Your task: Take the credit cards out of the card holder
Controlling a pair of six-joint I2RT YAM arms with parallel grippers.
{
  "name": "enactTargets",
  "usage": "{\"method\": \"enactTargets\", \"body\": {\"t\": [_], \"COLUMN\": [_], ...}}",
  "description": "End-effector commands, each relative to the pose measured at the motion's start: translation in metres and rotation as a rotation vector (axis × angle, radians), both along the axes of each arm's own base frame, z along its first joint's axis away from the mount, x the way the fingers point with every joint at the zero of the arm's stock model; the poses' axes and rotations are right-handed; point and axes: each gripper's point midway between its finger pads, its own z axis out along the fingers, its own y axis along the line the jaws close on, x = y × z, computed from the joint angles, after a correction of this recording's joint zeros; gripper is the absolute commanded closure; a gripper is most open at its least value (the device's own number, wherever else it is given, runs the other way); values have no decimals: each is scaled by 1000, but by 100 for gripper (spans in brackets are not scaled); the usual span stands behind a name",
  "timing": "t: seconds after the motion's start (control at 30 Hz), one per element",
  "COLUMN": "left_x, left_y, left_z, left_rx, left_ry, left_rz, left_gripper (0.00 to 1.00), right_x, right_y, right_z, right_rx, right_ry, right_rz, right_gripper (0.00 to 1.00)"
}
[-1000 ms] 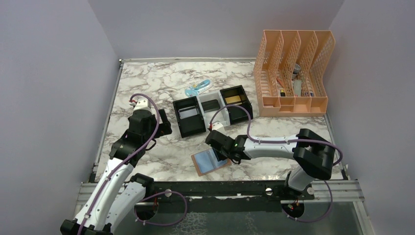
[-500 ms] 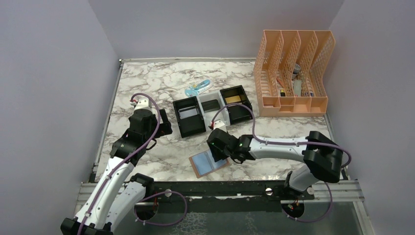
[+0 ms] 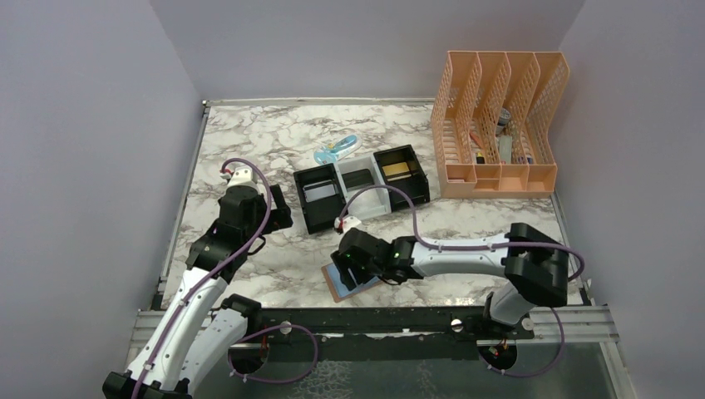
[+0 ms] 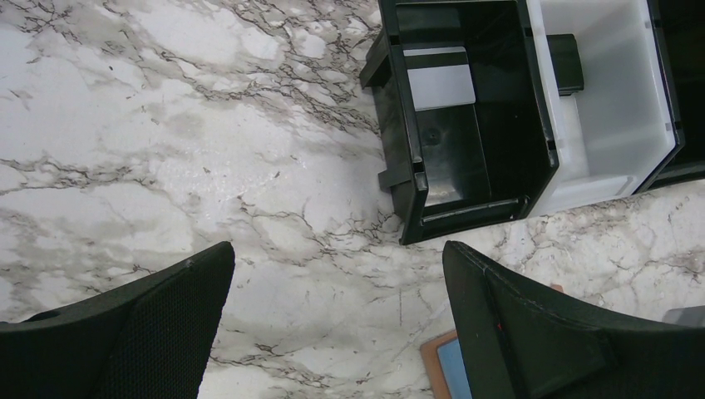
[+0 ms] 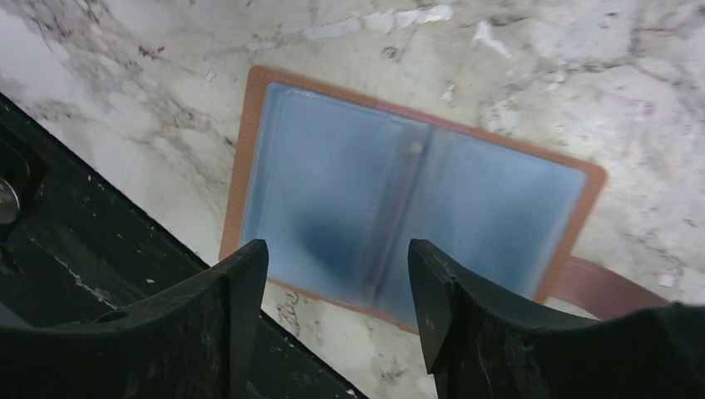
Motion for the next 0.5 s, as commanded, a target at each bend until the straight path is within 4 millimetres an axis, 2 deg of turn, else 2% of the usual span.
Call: {"method": "enactTargets", "body": {"t": [0.0,0.27,0.47], "left_x": [1,1,1], "left_y": [1,1,1], "left_z": [3,3,2], "left_rx": [-1,-1,0], "left_ry": [-25,-27,-24], "left_rz": [-4,-4,-4], "left_gripper": [1,1,1], "right_x": [-14,-11,-7], "right_y": [25,24,4], "right_z": [-3,-28,-62], "right_rx": [2,-118,-275], "right_ry": [7,-21,-16], "right_rz": [67,65,-19], "right_gripper": [36,33,33]}}
